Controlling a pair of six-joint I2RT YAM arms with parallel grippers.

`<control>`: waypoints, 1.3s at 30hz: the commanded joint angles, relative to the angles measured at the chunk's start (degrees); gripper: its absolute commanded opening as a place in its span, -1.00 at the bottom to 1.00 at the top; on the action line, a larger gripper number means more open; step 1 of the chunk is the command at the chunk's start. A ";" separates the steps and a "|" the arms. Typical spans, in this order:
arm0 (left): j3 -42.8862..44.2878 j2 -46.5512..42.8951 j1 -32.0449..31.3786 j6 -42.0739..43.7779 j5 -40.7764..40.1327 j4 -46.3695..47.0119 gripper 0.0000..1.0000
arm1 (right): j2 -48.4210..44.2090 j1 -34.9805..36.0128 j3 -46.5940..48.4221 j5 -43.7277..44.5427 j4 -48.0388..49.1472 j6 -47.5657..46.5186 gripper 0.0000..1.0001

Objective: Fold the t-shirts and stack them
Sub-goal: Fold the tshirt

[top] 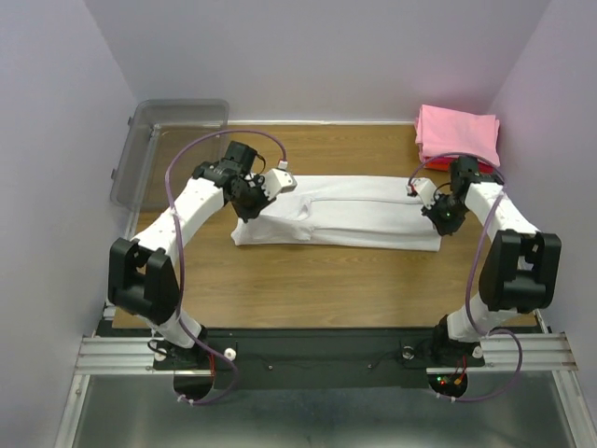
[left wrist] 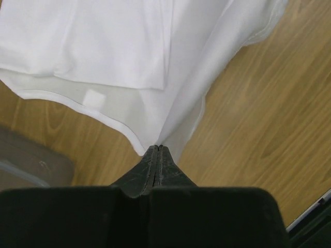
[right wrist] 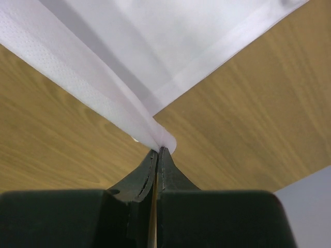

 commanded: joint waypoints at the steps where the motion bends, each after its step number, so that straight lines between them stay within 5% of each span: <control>1: 7.62 5.32 2.27 3.62 1.19 -0.63 -1.00 | 3.75 -0.07 6.43 0.25 -0.04 -1.04 -0.99; 19: 16.95 22.56 7.12 6.43 1.64 3.15 -1.00 | 23.88 0.11 24.98 -0.63 0.13 1.77 -0.92; 22: 18.44 24.14 7.12 4.68 0.76 4.56 -0.94 | 25.03 0.11 27.00 -0.72 0.22 3.79 -0.36; 23: 19.14 24.40 7.12 3.46 0.76 4.64 -0.59 | 25.03 0.11 27.44 -0.72 0.48 4.49 -0.27; 24: 20.10 24.49 7.20 2.92 0.76 4.82 -0.47 | 24.94 0.11 28.14 -0.54 0.48 5.37 -0.18; 25: 20.46 24.23 7.55 2.31 0.84 4.91 -0.40 | 24.77 0.02 28.85 -0.63 0.48 6.16 0.12; 27: 20.47 23.09 7.99 1.34 1.37 4.73 -0.27 | 22.93 0.02 29.91 -0.80 0.31 8.01 0.15; 39: -4.47 5.51 10.46 -7.27 2.34 11.14 -0.21 | 12.37 0.02 14.18 -6.87 -1.45 16.98 0.01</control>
